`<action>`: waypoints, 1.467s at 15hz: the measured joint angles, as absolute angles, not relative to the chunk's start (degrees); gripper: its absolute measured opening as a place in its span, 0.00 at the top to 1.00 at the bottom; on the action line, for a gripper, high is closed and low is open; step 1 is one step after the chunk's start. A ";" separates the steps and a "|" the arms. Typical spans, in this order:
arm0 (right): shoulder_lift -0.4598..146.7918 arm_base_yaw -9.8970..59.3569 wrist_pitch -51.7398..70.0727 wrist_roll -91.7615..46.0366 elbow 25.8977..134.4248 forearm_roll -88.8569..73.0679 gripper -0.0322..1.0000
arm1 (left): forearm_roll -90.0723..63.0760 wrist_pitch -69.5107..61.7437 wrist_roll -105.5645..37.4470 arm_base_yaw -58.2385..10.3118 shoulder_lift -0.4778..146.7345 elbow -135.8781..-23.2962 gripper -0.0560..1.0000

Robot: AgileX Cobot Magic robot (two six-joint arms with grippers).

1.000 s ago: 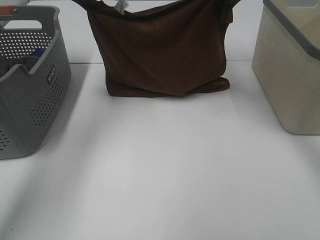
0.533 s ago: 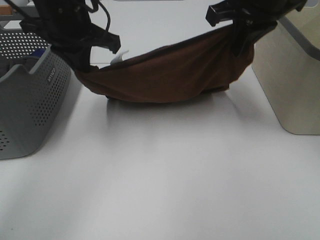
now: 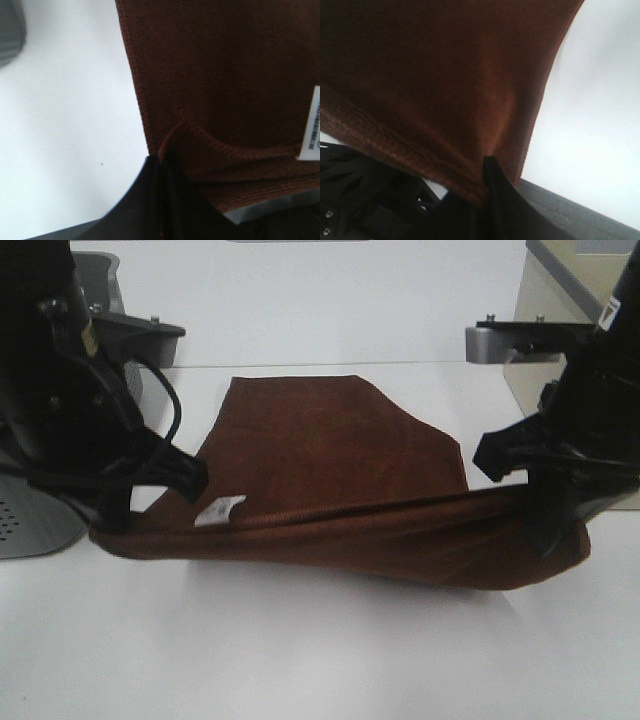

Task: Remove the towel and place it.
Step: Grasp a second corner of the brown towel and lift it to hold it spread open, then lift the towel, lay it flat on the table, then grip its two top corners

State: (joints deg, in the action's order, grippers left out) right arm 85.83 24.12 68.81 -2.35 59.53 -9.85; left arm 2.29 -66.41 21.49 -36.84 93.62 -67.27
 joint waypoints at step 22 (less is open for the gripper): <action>85.03 24.12 57.93 3.32 70.19 3.32 0.97 | 30.83 -47.96 35.52 -41.71 91.04 -67.95 0.95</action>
